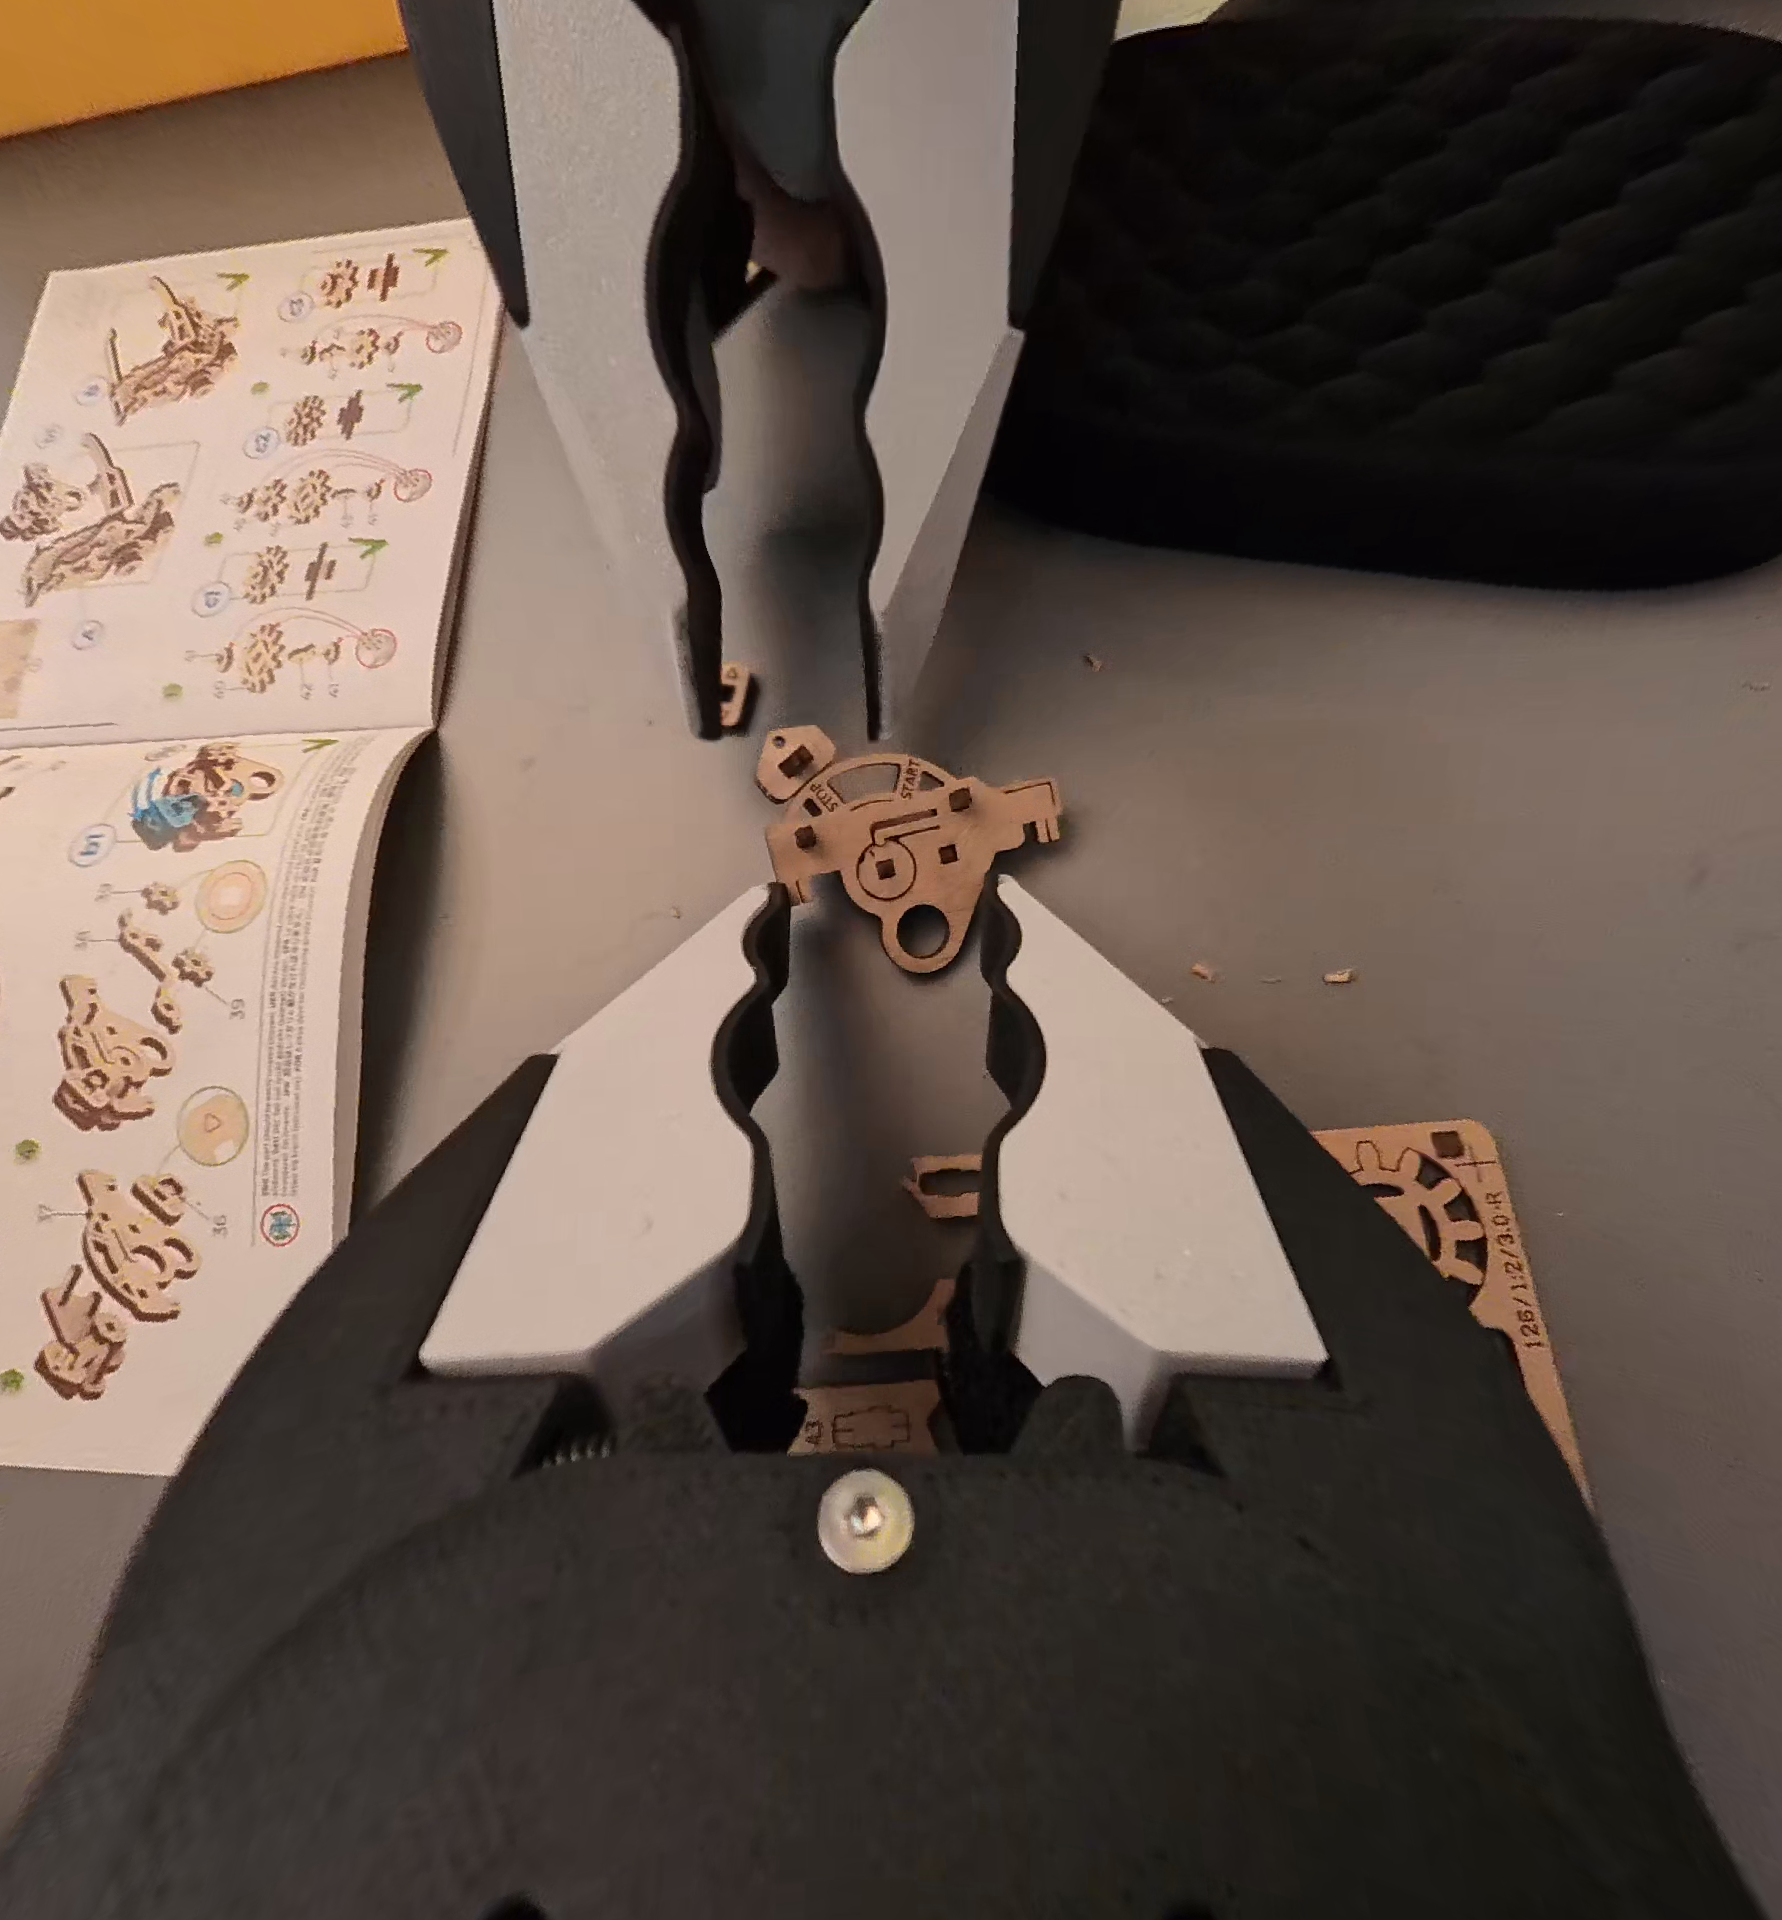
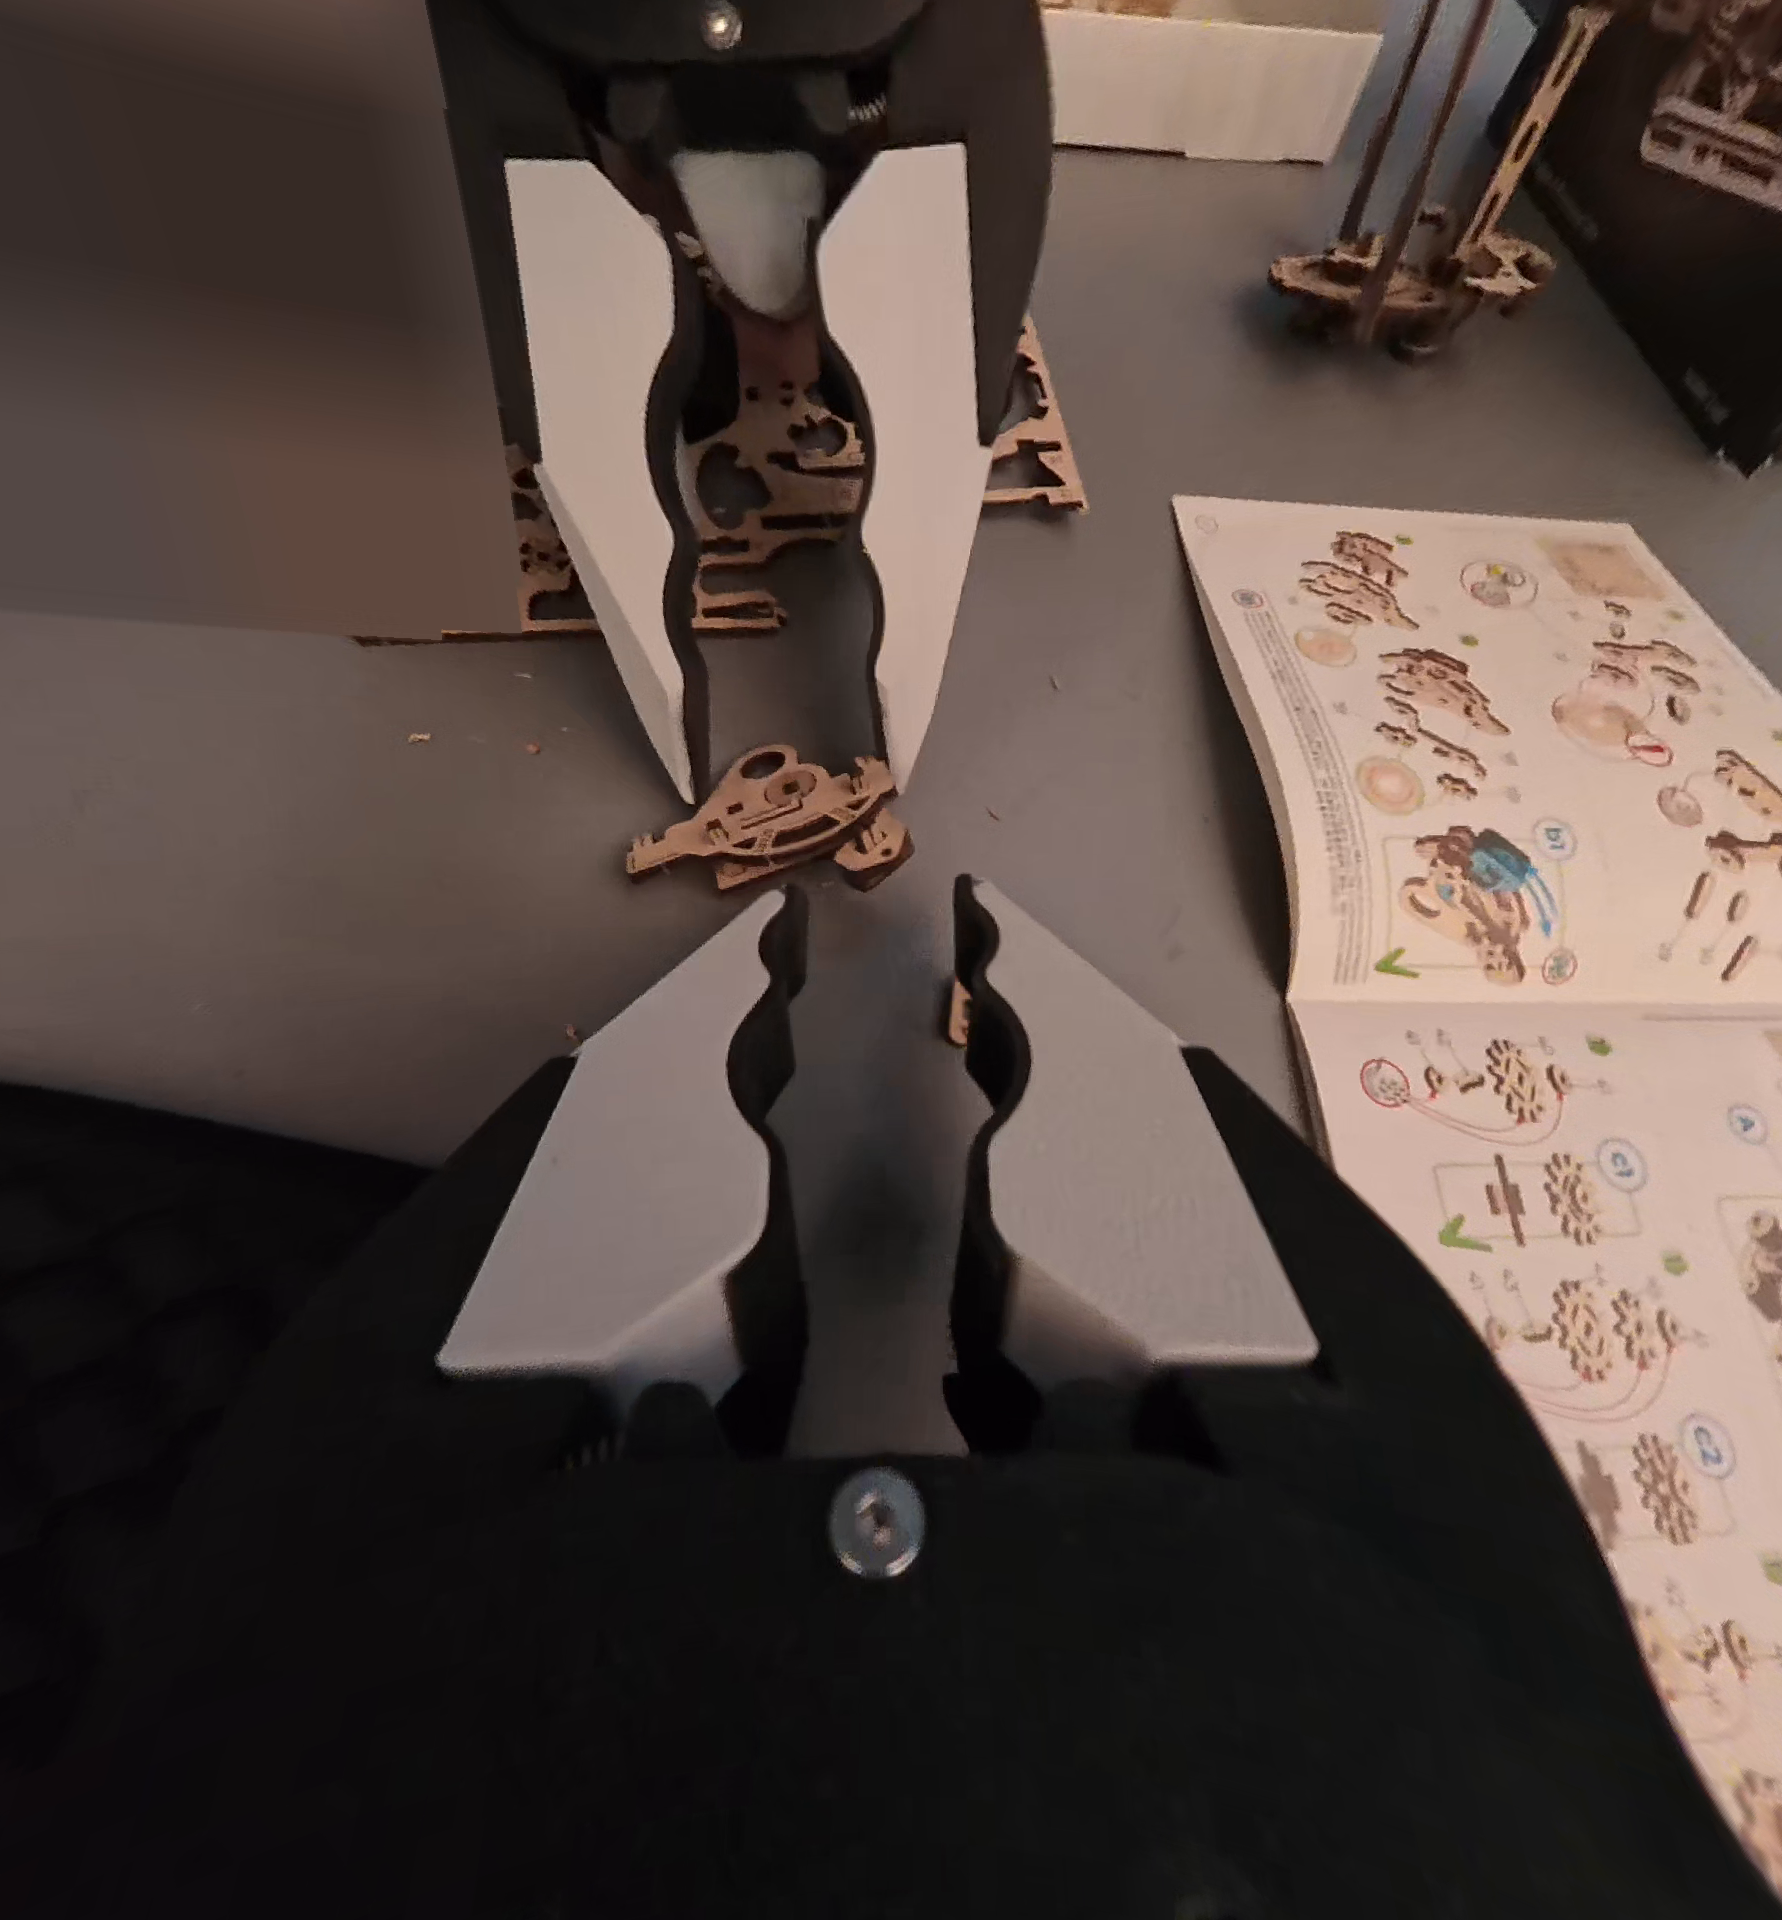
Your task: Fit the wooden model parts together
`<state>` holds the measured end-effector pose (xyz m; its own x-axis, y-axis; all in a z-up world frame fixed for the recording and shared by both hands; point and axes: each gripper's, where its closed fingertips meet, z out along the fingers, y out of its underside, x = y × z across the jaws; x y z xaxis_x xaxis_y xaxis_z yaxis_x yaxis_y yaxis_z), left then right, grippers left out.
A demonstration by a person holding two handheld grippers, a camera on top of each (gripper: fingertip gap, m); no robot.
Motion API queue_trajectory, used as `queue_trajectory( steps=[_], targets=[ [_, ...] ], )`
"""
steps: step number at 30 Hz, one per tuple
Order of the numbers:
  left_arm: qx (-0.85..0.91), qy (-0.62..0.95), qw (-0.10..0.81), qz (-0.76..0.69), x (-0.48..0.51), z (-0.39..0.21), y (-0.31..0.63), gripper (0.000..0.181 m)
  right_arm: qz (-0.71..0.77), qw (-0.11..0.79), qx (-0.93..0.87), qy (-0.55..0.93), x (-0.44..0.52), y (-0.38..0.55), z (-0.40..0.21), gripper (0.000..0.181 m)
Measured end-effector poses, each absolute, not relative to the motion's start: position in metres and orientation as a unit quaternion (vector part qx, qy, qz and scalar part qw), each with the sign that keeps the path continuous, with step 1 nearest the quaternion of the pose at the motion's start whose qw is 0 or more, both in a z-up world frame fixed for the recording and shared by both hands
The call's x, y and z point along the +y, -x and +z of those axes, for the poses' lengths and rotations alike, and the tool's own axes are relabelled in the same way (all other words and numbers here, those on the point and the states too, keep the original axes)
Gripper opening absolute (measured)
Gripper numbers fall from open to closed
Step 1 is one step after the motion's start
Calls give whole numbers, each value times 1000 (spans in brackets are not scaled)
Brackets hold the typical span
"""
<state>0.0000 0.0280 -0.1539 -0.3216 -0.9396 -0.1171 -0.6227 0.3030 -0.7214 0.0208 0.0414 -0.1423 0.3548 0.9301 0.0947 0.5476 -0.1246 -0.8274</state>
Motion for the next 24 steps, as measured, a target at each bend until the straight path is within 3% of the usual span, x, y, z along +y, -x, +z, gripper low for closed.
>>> queue_trajectory(
  steps=[6,24],
  targets=[
    [761,511,267,-298,25,-154,0,36,220,419,-537,698,38,-17,-141,12],
    [755,521,254,-306,23,-154,-1,35,237,407,-534,702,34,-18,-141,12]
  ],
)
